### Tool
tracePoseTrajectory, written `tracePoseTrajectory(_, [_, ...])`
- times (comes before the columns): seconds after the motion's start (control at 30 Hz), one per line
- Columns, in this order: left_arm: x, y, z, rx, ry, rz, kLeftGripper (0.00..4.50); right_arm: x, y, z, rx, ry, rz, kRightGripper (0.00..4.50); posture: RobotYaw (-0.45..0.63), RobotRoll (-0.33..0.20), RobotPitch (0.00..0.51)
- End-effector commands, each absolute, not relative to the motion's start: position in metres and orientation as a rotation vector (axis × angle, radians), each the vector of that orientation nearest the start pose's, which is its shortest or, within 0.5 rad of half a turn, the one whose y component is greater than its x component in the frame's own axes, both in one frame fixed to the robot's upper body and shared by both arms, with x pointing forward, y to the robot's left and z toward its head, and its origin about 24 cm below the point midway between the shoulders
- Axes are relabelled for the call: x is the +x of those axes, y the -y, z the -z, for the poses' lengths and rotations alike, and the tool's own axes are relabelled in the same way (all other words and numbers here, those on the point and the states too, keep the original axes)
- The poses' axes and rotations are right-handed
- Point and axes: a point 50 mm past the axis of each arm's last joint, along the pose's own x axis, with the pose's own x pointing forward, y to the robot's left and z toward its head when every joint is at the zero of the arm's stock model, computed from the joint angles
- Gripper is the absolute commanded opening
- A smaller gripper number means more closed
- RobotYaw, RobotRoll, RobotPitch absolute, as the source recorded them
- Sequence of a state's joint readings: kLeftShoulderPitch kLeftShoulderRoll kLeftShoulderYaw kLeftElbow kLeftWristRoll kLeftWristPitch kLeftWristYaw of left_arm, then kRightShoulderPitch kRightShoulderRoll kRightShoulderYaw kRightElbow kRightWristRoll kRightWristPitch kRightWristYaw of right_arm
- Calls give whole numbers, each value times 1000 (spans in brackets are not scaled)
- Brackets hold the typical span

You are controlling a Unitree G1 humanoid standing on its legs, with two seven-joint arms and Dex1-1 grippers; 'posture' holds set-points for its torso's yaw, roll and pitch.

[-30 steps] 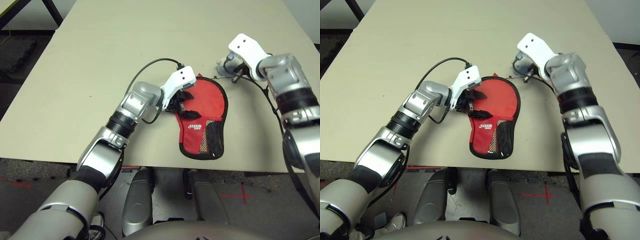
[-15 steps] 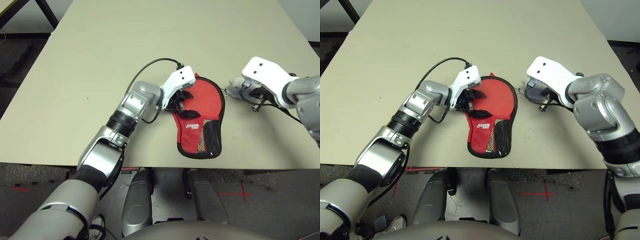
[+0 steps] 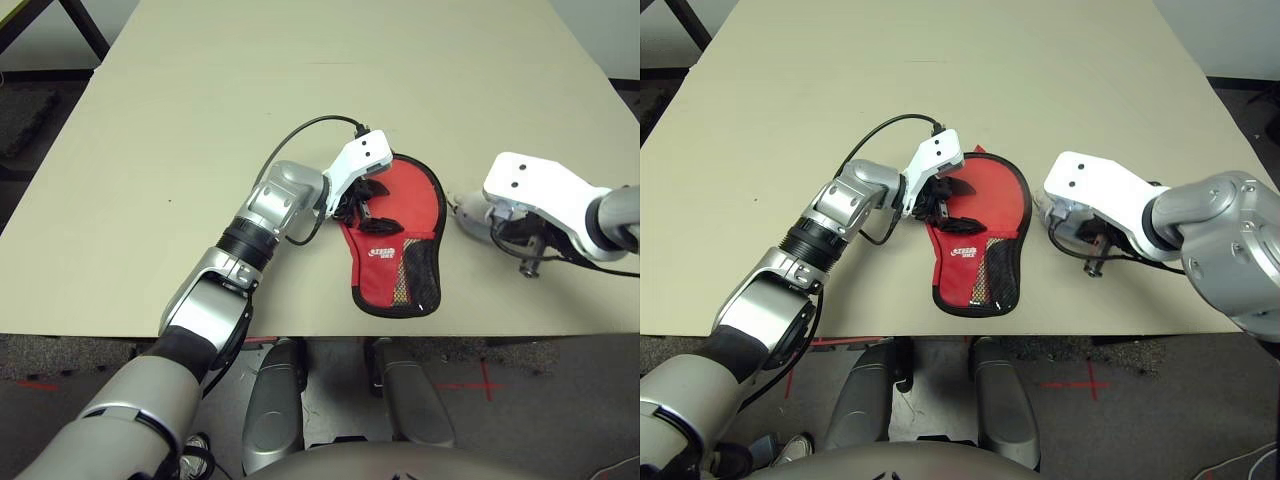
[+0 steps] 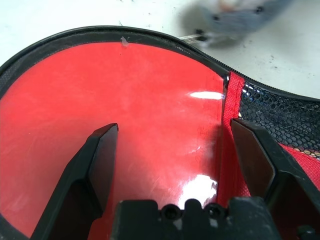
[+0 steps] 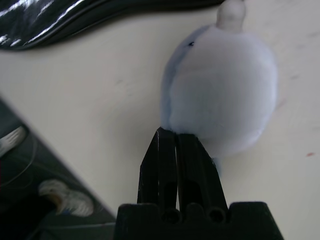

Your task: Store the ping-pong paddle in its case and zip it.

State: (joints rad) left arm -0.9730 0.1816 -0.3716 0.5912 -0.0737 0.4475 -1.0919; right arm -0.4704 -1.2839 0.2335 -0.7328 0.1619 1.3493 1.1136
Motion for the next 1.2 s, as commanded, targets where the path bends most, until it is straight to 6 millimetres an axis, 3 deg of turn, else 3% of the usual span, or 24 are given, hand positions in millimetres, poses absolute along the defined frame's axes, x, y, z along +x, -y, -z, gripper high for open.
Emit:
tracePoseTrajectory(0.03, [351, -42, -120, 399, -475, 1341, 4500, 200, 215, -198, -871, -955, -817, 43, -209, 0, 244])
tracePoseTrajectory(0.37, [355, -37, -120, 407, -472, 1344, 4500, 154, 203, -192, -805, -1115, -1072, 43, -241, 0, 248])
tracePoseTrajectory(0.5, [355, -35, -119, 406, -468, 1348, 4500, 155, 203, -194, -782, -1093, -1063, 43, -245, 0, 250])
tracePoseTrajectory(0.63, [355, -34, -119, 403, -466, 1353, 4500, 177, 208, -212, -740, -963, -970, 43, -244, 0, 249])
tracePoseTrajectory(0.83, [355, -34, -119, 399, -463, 1350, 4500, 225, 210, -240, -707, -724, -785, 2109, -239, 0, 247])
tracePoseTrajectory(1.03, [356, -34, -119, 398, -463, 1348, 4500, 260, 217, -238, -749, -684, -686, 4353, -232, 0, 239])
tracePoseTrajectory(1.2, [357, -34, -120, 399, -460, 1342, 4500, 296, 219, -222, -753, -705, -665, 4473, -210, 0, 232])
